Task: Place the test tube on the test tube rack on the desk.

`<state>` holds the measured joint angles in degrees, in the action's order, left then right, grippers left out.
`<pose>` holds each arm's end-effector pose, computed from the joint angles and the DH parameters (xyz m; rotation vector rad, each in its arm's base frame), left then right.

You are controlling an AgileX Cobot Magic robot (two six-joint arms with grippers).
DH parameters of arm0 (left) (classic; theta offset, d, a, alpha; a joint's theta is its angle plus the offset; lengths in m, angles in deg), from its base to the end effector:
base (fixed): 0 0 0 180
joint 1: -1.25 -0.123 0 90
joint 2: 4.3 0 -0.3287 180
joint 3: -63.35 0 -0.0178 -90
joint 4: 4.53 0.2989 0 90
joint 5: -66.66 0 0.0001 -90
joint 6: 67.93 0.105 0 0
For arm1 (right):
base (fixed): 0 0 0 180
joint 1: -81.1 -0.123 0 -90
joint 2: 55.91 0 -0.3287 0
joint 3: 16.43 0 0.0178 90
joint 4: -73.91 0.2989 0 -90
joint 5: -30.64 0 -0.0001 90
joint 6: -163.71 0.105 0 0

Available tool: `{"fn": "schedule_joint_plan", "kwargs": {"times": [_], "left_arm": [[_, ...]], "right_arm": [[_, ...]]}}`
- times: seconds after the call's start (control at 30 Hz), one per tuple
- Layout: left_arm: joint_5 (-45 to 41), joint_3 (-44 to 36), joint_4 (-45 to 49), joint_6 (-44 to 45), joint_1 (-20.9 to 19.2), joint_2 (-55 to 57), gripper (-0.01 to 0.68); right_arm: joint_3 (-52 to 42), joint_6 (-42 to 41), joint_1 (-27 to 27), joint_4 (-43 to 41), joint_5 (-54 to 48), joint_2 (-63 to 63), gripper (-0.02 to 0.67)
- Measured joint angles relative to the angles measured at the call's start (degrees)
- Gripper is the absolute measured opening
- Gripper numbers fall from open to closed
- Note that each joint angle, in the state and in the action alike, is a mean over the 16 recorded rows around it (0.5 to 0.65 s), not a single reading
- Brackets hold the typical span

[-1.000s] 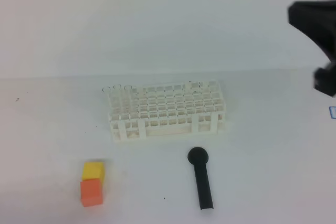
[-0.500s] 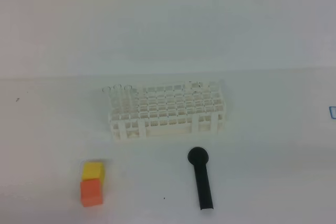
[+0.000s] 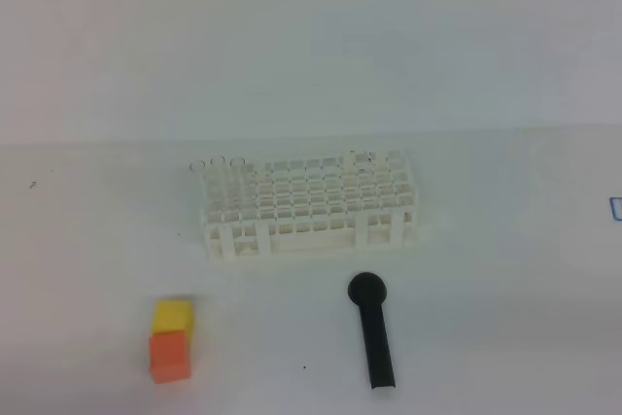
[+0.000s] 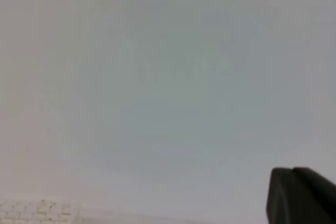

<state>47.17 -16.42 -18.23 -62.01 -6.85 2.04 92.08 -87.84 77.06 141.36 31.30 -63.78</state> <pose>0.0718 0.0018 0.1700 -0.1861 1.8242 -0.0593 0.0679 0.0038 0.2605 -0.0891 1.3778 -0.0082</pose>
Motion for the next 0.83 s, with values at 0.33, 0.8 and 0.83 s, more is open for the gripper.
{"fn": "schedule_joint_plan", "kwargs": {"times": [0.33, 0.8, 0.83], "left_arm": [[0.0, 0.7, 0.1, 0.0, 0.0, 0.0, -0.001], [0.0, 1.0, 0.1, 0.0, 0.0, 0.0, -0.001], [0.0, 1.0, 0.1, 0.0, 0.0, 0.0, -0.001]], "right_arm": [[-0.2, 35.8, 0.0, -34.7, -3.0, 0.0, -0.001], [-0.5, 77.9, 0.0, -72.9, -5.6, 0.0, -0.001], [-0.5, 78.3, 0.0, -73.1, -5.6, 0.0, -0.001]]}}
